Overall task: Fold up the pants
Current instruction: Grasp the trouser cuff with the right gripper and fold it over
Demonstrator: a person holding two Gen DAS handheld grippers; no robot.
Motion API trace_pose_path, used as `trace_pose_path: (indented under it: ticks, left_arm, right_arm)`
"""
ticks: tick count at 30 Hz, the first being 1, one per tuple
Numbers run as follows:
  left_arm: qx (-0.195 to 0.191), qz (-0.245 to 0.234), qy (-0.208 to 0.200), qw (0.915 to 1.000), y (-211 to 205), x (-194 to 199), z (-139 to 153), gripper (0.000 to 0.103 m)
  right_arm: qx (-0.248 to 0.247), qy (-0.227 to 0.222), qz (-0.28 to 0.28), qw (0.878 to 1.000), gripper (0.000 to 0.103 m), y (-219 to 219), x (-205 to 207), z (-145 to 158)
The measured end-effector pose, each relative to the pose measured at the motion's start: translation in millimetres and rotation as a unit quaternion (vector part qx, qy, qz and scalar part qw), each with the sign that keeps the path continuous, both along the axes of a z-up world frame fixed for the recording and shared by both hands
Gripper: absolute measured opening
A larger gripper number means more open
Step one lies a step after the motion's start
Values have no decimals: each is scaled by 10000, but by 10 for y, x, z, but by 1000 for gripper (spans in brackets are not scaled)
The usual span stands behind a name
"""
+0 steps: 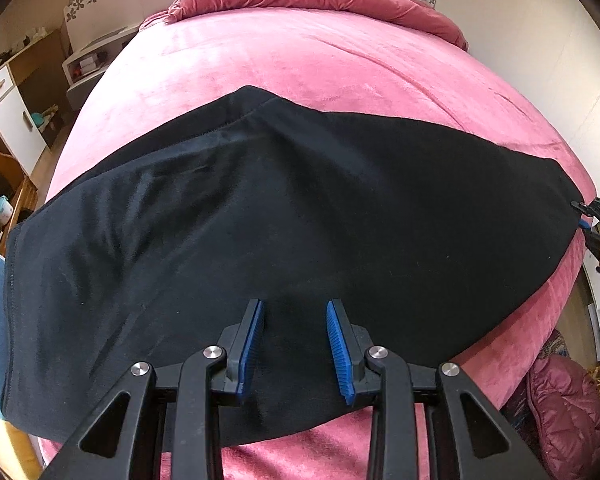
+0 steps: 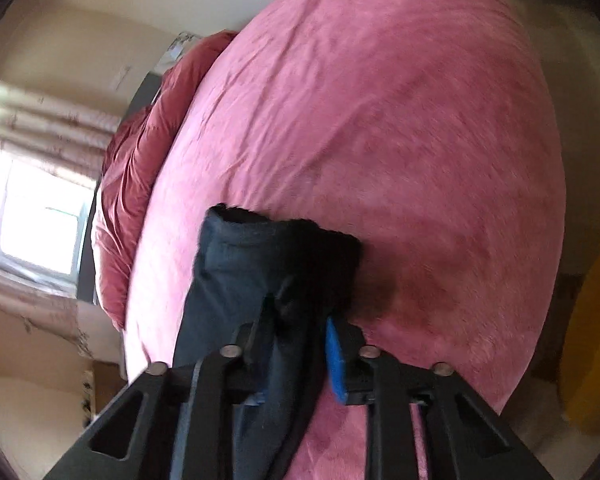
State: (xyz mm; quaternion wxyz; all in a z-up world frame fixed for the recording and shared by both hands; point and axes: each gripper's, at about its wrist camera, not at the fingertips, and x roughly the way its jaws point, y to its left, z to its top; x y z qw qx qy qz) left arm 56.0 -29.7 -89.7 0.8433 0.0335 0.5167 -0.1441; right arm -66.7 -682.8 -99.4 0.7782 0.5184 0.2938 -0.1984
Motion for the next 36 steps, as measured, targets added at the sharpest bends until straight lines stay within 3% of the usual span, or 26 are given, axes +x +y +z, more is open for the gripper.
trace_pose_path:
  ticks: [6,10,15,21,28,33,36]
  left_arm:
    - [-281,-6,55,9996,-34,77,-6,33]
    - [-492,47,37,9988,33,75,75,33]
    - [-726,67,10,9973,105,90,141,33]
    - [-1249,163,201,9918,226,140,149,33]
    - [-1706,171,351,9846,323,96,179,33]
    - [-2013,128,431,9785,337,119,226,33]
    - [-2292,90,533,9719,325,183,247,33]
  right_arm:
    - [-876,-368,1028,9902,17,413,169,636]
    - [-1313,-643,1956,9697,17,938,368,1051]
    - [-1538,-809,2916,9406,17,1681,573,1276]
    - [-1693,-689,4187,8895,16,2785,754,1199]
    - [-1768,-38,5227,8340,16,3832,1041,668]
    - [-2018,274,5614,8021,16,4158,1016,350]
    - [-2168,399,5700,7915,16,4244,1052,278]
